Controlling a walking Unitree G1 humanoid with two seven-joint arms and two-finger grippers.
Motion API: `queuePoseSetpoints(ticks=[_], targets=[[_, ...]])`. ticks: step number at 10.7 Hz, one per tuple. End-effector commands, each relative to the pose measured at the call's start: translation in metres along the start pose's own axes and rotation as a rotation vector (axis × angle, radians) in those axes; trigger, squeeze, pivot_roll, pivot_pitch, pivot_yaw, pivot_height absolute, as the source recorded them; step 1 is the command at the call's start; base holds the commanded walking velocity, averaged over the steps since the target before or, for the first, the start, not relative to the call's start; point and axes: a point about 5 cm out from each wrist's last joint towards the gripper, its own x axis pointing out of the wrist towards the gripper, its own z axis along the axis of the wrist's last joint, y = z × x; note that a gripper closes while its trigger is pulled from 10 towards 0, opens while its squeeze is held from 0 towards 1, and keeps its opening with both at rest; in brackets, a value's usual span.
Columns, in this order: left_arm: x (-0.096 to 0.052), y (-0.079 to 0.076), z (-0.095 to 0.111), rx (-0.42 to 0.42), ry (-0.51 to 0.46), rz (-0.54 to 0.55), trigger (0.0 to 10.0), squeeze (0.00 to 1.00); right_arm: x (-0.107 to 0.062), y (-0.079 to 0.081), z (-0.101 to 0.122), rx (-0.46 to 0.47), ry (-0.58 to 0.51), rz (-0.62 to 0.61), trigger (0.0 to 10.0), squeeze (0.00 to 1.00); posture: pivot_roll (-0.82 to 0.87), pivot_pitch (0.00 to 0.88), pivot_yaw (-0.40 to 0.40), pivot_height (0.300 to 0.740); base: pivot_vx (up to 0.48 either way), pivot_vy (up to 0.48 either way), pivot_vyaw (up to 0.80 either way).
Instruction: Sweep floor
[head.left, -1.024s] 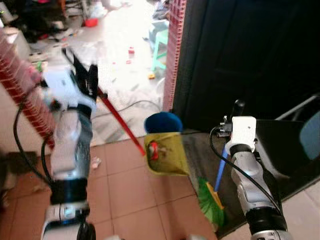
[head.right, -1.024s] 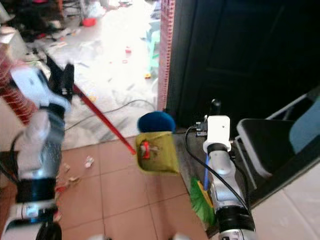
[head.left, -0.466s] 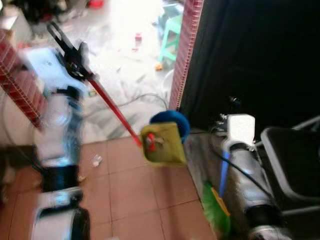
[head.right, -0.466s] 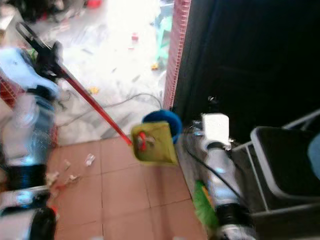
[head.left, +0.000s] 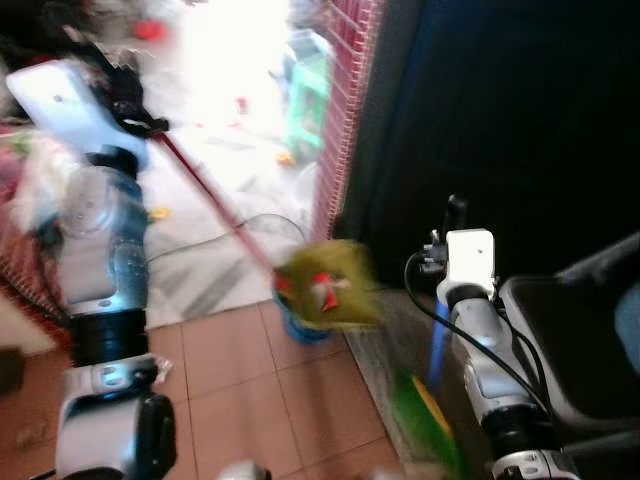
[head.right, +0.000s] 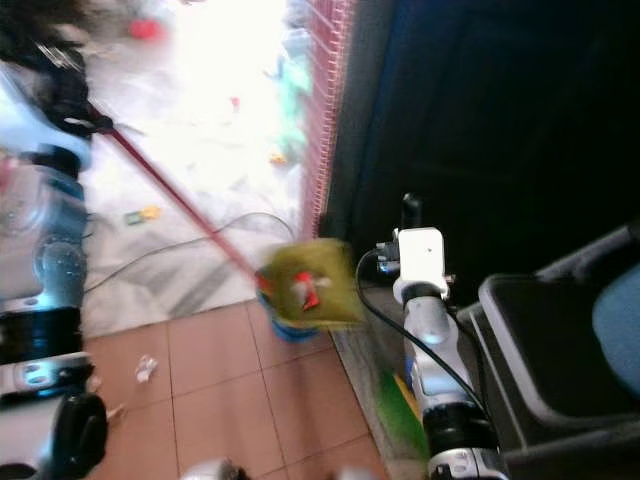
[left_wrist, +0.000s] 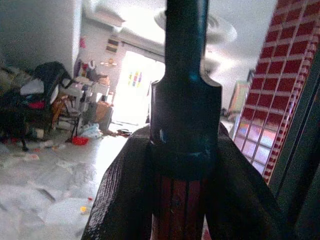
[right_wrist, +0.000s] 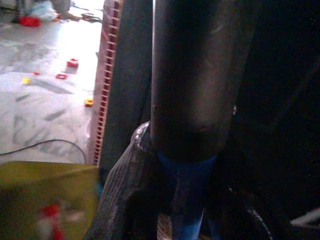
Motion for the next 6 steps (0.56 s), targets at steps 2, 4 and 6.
queuePoseSetpoints(ticks=[2,4,6], targets=[[0.006,-0.007,0.014,-0.007,-0.079,-0.020,10.0,0.00,0.001,-0.011,0.001,-0.017,-0.009,-0.027,10.0,0.00,-0.07,0.000,-0.016,0.740,0.396,0.270,0.00],[0.006,-0.010,0.010,0.032,-0.080,-0.027,10.0,0.00,0.000,-0.011,0.000,-0.017,-0.006,-0.025,10.0,0.00,-0.07,0.000,-0.016,0.740,0.390,0.277,0.00],[0.004,-0.022,0.009,0.139,-0.107,-0.074,10.0,0.00,0.000,-0.010,0.001,-0.016,-0.007,-0.022,10.0,0.00,-0.06,0.000,-0.018,0.740,0.358,0.287,0.00]])
